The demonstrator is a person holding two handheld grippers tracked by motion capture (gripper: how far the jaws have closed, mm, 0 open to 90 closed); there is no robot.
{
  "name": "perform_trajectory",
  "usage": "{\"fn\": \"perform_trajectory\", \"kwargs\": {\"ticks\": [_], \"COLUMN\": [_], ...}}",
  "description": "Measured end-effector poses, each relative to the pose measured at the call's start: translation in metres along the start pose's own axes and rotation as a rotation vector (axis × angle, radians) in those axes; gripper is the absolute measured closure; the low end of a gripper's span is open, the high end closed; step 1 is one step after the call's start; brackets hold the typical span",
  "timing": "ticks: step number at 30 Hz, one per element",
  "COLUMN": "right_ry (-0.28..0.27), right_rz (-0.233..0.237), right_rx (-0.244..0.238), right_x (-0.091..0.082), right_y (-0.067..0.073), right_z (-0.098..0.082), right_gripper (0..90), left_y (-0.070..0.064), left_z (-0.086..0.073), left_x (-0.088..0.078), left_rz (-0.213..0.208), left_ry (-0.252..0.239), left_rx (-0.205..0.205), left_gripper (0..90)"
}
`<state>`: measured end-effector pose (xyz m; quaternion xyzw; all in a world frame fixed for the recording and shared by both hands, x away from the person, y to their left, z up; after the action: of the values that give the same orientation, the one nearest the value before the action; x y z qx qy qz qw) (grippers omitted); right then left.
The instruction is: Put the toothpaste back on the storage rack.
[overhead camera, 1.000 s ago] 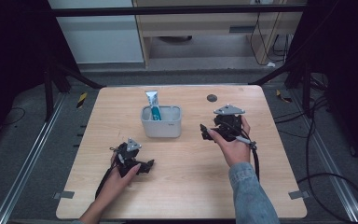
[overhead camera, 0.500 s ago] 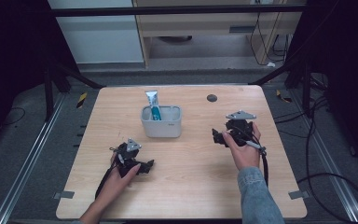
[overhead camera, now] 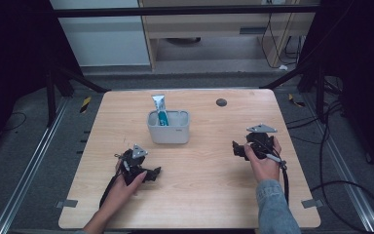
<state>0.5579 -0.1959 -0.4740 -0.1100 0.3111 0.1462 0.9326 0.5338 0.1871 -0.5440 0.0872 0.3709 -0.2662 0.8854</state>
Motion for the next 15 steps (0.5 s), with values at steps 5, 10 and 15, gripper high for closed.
{"fn": "perform_trajectory", "kwargs": {"ticks": [5,10,15], "right_ry": [0.018,0.046,0.074], "right_rz": [-0.001,0.001,0.006], "right_rx": [0.012,0.019,0.042], "right_x": [0.004,0.011,0.019], "right_y": [-0.002,-0.003,-0.003], "right_z": [-0.01,-0.021,-0.035], "right_gripper": [8.5,8.3,8.4], "left_y": [0.0,0.0,0.0], "left_z": [0.0,0.0,0.0], "left_x": [0.0,0.0,0.0], "left_rz": [0.0,0.0,0.0], "left_ry": [0.0,0.0,0.0], "left_rx": [0.0,0.0,0.0], "left_gripper": [0.0,0.0,0.0]}}
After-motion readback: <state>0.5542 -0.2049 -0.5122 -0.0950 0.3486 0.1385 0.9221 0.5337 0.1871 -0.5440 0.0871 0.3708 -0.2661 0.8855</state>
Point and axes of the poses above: each handheld gripper's, and its own axes: x roughly forward along the jaws, z roughly out of its top, y roughly to its left, the point moved 5 cm from there along x, roughly forward along the jaws, and after that the axes turned 5 degrees about -x, right-handed, at the moved point
